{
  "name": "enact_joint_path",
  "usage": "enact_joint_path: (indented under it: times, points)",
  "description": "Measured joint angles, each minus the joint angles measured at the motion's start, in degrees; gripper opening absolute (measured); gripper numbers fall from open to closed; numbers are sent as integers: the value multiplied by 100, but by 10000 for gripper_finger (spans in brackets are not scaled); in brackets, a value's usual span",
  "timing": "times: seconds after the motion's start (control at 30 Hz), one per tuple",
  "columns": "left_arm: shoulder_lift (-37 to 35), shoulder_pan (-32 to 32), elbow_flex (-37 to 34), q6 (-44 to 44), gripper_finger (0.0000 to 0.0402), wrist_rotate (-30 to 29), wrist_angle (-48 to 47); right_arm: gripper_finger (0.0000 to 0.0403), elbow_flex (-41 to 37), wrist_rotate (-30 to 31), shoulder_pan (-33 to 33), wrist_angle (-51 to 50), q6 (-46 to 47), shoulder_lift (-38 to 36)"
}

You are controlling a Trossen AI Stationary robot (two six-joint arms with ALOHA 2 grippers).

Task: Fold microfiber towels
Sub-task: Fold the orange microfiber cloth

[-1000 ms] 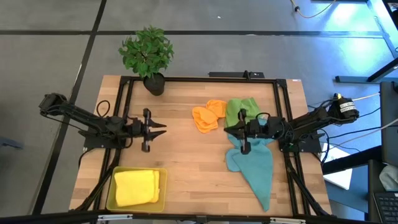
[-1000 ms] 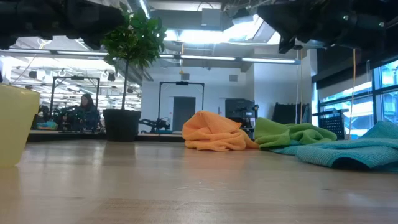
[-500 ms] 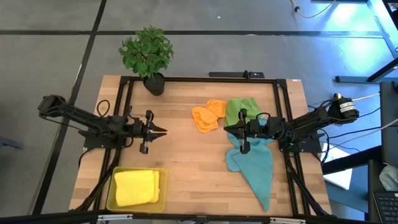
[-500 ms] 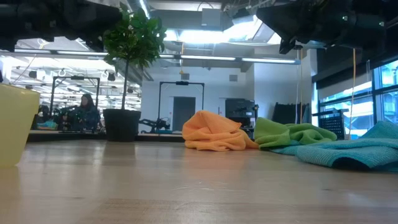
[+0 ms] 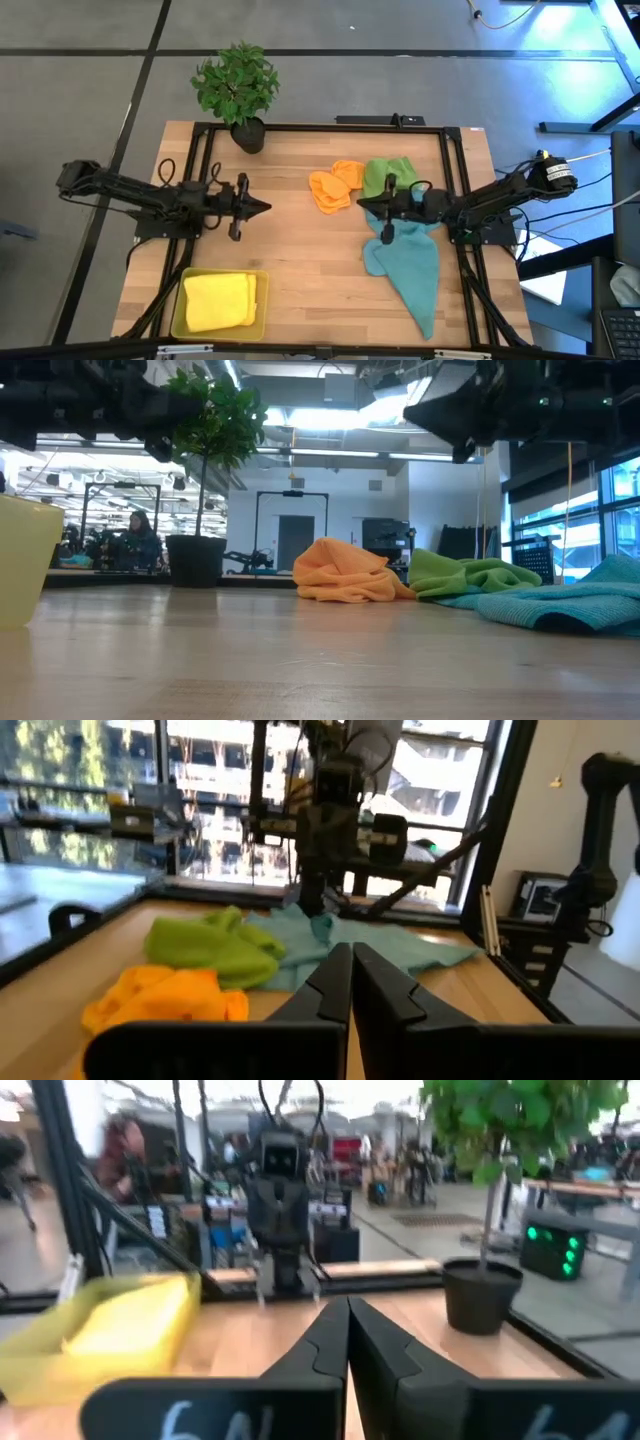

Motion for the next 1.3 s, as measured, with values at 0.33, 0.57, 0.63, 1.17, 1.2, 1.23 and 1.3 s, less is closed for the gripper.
enact_joint_path:
  times: [0.33,0.57,0.63,1.17,1.2,1.23,1.3]
  points:
    - [41,174,0,-220,2,164,-164,12,692,632,-28,-1797,150,0]
    - [36,174,0,73,20,4,-55,46,718,657,-172,-2105,701,0]
    - [36,174,0,92,26,-7,-20,68,718,662,-171,-2178,773,0]
    - [38,170,0,381,98,-46,28,172,718,520,-1138,-2424,1761,779]
    - [38,170,0,383,101,-46,28,172,720,439,-1221,-2423,1803,839]
    - [39,170,0,383,104,-46,28,172,724,384,-1297,-2440,1871,901]
    - [39,170,0,383,106,-46,28,172,788,263,-1431,-2623,2002,1026]
